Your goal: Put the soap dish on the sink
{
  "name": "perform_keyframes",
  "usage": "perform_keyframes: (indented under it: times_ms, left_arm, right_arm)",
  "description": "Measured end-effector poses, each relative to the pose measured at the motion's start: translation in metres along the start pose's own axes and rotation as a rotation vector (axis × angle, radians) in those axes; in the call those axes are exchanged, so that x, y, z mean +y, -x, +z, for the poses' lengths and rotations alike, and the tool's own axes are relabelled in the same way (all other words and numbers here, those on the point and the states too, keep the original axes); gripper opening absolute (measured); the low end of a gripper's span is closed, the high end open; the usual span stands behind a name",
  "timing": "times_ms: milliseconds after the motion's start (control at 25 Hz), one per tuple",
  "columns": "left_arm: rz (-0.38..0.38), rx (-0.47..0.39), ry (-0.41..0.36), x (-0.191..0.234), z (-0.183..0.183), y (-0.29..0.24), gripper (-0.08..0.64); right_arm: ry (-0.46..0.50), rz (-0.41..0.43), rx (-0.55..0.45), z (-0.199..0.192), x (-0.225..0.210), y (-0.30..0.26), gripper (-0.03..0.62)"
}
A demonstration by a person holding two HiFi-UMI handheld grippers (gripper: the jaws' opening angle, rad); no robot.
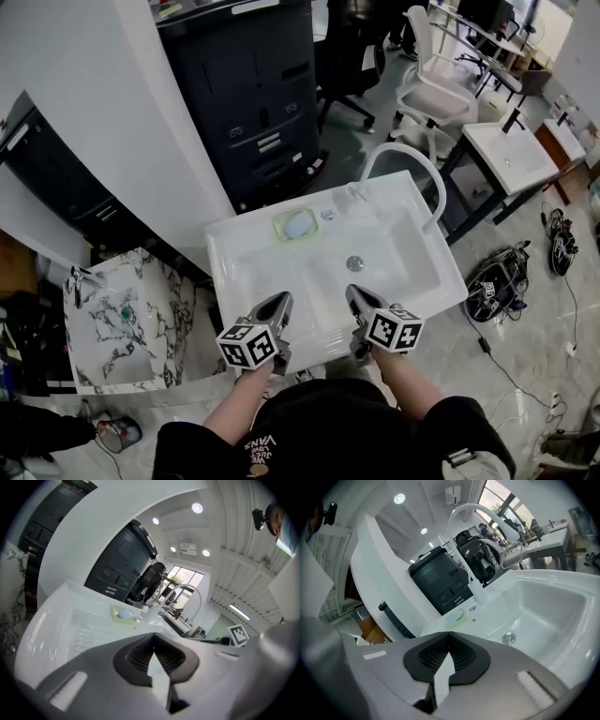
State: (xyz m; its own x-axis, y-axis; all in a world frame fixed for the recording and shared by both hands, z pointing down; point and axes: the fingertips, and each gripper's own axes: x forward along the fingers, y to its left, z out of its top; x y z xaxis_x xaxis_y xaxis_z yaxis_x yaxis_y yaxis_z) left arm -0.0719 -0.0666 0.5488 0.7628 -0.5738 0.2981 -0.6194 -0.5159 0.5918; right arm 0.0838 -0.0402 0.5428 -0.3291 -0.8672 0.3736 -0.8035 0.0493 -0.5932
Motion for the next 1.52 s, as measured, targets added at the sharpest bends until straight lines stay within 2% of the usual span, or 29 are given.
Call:
perform_keyframes:
  times_ms: [520,1040,1520]
  left_arm:
    - [0.021,-0.005,-0.018,0.009,-0.015,0.036,0.052]
    - [0.047,-0.021,-0.026,0.021,-0.027,0.058,0.052]
    - [0.044,-0.031,-0.034,0.017,-0.026,0.058,0.052]
  right_arm:
    - [0.094,-0.060,0.002,-0.018,0.008,0.023,0.002]
    - [0.123,-0.084,0.029,-0.042,0.012,0.032,0.002]
    - [0.133,-0.088,0.024,-0.041,0.017,0.030,0.002]
